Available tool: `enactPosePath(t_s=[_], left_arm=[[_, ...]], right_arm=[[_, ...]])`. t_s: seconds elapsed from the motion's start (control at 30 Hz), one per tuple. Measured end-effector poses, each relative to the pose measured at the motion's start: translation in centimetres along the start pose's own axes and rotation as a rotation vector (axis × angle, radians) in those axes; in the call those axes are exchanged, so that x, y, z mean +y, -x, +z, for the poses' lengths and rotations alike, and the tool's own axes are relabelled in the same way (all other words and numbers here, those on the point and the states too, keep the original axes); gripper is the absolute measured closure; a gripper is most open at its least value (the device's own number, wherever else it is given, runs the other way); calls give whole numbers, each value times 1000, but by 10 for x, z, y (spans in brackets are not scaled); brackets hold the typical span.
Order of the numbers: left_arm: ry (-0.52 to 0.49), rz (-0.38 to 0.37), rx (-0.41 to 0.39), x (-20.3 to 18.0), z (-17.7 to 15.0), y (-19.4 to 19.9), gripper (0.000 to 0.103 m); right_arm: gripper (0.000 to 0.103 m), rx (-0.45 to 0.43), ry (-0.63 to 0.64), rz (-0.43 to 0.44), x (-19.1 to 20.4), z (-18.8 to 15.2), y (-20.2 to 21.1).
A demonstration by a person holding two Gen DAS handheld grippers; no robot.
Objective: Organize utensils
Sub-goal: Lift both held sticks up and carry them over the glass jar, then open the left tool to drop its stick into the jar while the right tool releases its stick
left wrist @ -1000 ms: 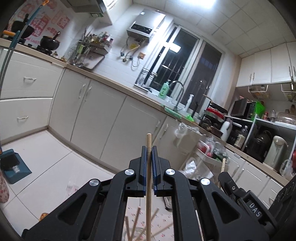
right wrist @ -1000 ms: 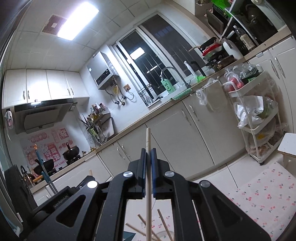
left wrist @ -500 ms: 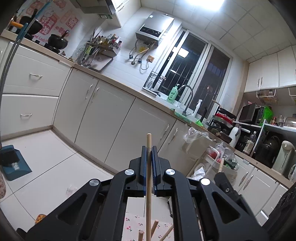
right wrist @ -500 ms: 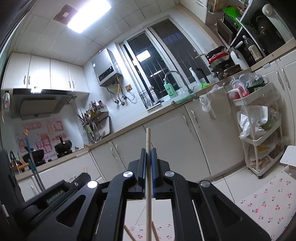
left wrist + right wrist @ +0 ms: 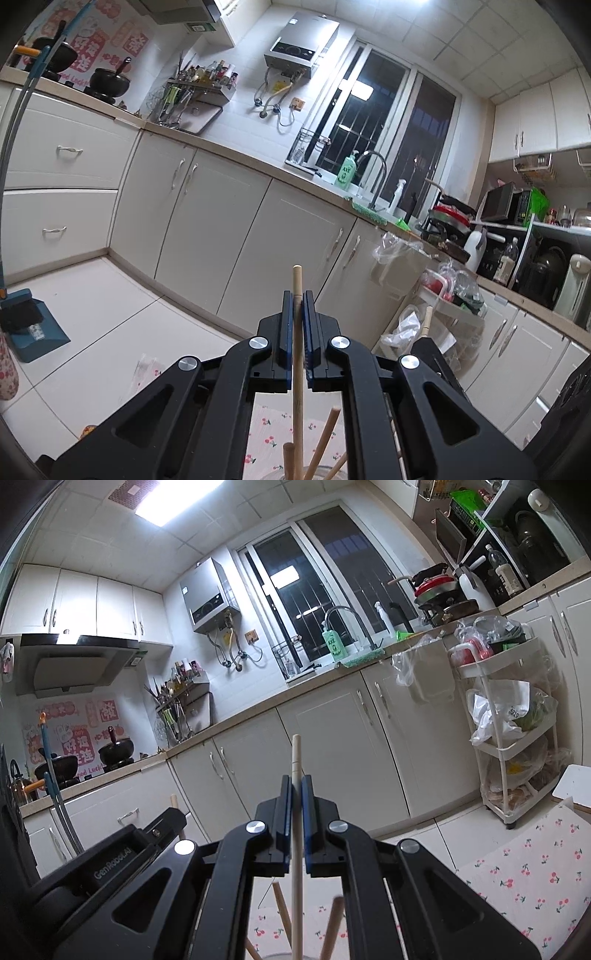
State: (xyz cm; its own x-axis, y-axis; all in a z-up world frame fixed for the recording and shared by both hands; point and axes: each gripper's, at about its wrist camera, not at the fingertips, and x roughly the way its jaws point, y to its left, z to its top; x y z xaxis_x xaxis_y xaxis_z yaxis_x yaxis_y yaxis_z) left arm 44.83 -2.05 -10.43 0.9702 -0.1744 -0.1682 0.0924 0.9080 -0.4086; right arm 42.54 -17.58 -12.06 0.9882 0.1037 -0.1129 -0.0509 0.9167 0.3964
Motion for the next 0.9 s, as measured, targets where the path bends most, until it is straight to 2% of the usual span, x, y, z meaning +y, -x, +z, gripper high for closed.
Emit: enactPosePath(t_s=[0.4,0.63,0.7,0.73,0.77,0.9], left_arm=[[-66,-13,76,-3,-8,22,98],[-89,-15,117,-3,-2,46,96],[-90,-12,131,-3,0,54,93],[-86,-12,137,-2,0,58,90],[-85,-10,144,-2,0,64,86],[-90,-4,166,0,-1,86,75]], right_arm=[[97,79,26,0,-2,-15,31],[96,169,44,16,-5,-20,51],[90,185,44,20,-6,-19,58],[77,188,50,17,-6,-18,64],[69,191,51,20,-6,-17,69],[69,216,62,3,-14,-13,97]])
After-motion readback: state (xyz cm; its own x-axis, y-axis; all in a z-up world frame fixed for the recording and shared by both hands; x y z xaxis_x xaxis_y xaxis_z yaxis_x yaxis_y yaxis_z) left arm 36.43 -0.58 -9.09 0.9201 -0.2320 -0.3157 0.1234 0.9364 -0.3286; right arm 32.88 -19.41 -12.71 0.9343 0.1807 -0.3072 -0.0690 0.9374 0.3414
